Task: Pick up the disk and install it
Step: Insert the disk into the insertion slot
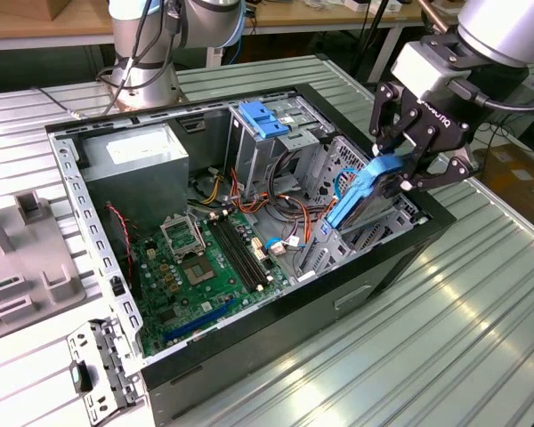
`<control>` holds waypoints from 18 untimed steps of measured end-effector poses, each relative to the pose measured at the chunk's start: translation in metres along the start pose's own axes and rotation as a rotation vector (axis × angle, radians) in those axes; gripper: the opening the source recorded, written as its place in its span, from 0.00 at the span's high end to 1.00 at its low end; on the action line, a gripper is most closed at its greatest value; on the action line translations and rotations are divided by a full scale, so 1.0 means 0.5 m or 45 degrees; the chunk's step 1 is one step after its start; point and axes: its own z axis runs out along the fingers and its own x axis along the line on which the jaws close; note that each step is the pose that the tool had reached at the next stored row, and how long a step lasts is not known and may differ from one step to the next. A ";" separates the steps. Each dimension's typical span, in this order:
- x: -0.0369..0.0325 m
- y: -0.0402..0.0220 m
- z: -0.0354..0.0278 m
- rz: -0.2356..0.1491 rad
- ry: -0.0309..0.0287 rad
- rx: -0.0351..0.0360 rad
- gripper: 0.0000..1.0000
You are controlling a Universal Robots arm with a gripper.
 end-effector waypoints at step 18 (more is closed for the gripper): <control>0.000 0.000 0.000 0.000 -0.0001 -0.0001 0.89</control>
